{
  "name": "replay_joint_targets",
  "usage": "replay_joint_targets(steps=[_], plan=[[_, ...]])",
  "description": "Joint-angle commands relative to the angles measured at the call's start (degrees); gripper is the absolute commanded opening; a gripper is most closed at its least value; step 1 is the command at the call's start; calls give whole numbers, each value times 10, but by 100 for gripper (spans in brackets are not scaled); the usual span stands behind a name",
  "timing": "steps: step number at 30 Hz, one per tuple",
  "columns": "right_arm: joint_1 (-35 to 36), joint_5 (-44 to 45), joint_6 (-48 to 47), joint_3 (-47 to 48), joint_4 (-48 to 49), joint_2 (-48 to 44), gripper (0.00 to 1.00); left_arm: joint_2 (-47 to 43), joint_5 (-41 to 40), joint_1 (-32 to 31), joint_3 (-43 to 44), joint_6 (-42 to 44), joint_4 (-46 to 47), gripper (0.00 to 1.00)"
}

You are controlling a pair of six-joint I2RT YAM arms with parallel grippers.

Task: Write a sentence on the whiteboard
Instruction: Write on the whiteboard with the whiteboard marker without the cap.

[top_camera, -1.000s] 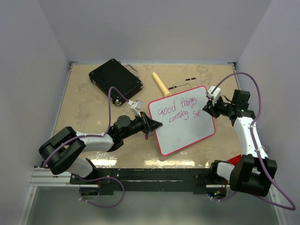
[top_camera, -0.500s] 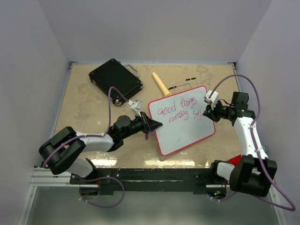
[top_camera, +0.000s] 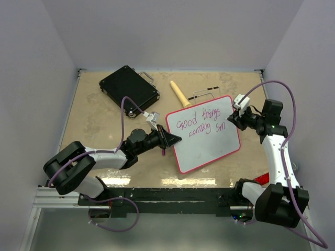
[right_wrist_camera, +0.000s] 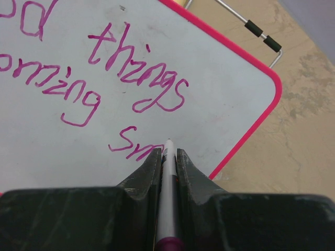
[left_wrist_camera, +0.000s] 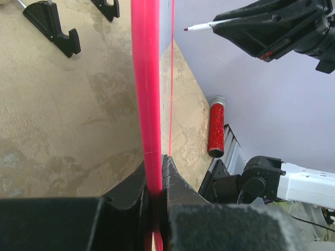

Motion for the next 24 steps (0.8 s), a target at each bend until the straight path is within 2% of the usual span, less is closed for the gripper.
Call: replay_joint_targets(steps=[1, 16, 24], plan=[[-4, 13, 51, -5, 71, 2, 0, -4, 31, -5, -1, 37, 15, 0], [-4, 42, 35, -7, 55, 48, 0, -1, 34, -5, -1, 36, 22, 0], [-5, 27, 27, -2, 37, 20, 0, -4, 33, -5, -3, 36, 22, 0]])
